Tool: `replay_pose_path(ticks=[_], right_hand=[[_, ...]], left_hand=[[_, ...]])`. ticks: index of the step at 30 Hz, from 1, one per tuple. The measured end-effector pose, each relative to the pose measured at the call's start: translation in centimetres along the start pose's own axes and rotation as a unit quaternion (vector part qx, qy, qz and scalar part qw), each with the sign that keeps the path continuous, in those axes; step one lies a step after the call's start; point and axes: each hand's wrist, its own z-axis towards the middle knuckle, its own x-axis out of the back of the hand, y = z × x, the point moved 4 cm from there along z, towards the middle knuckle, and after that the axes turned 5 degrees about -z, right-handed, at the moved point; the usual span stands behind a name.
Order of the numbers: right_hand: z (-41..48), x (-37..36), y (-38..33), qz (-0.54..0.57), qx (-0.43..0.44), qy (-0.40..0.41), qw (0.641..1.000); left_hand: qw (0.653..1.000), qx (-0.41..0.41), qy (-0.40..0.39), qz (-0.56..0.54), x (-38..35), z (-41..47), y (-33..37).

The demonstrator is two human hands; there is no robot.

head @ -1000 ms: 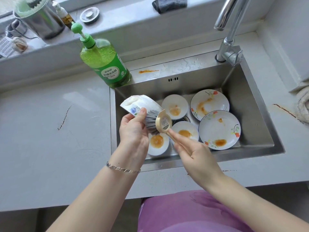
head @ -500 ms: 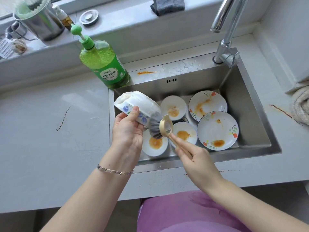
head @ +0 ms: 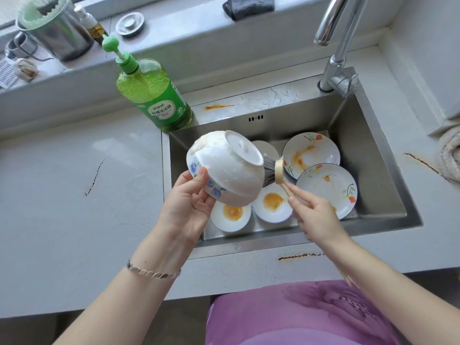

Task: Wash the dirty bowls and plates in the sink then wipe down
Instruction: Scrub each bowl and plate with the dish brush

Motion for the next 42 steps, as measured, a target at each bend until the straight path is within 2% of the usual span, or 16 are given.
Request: replay_pose_path(ticks=[4,7,11,18,23,29,34,37,40,42], right_hand=[[0.3,1.5,-0.1,0.008,-0.017,-0.009,1.000],[-0.7,0.6,-1.1,-0.032,0.026,-0.033,0.999],[-1.9,-0.2,-0.9,-0.105,0.057,-0.046,0.992],[-4.7,-1.2,-0.2,-0.177,0.086,-0.060,0.979],[-1.4,-0.1,-0.6,-0.176,0.069,-0.012,0.982],[-3.3,-0.9,0.3,-0.132,0.076,-0.051,0.987],[-1.8,0.1,-0.1,-0.120,0.054,-0.017,0.991],[-3.0,-0.9,0.4,-0.121,0.046,-0.053,0.990],[-3.0,-0.7,0.3,-0.122,0.055,-0.043,0.990],[-1.8,0.3,0.6,-0.150,0.041,-0.029,0.987]], left_hand=[[0.984,0.012,-0.050,0.172,1.4,-0.3,0.0],[0.967,-0.002,-0.040,0.252,2.1,-0.1,-0.8],[0.968,-0.013,0.011,0.251,2.8,0.3,-1.4],[0.975,-0.038,0.037,0.215,2.6,1.0,-0.7],[0.966,-0.020,0.012,0.256,2.1,0.8,-0.9],[0.959,-0.050,0.001,0.277,2.4,1.0,0.0],[0.957,-0.026,-0.021,0.287,2.0,0.6,-0.7],[0.953,-0.053,-0.018,0.296,2.0,0.9,-0.4],[0.938,-0.061,-0.033,0.339,2.1,1.4,-0.3],[0.913,-0.077,-0.075,0.393,2.2,1.5,-0.4]])
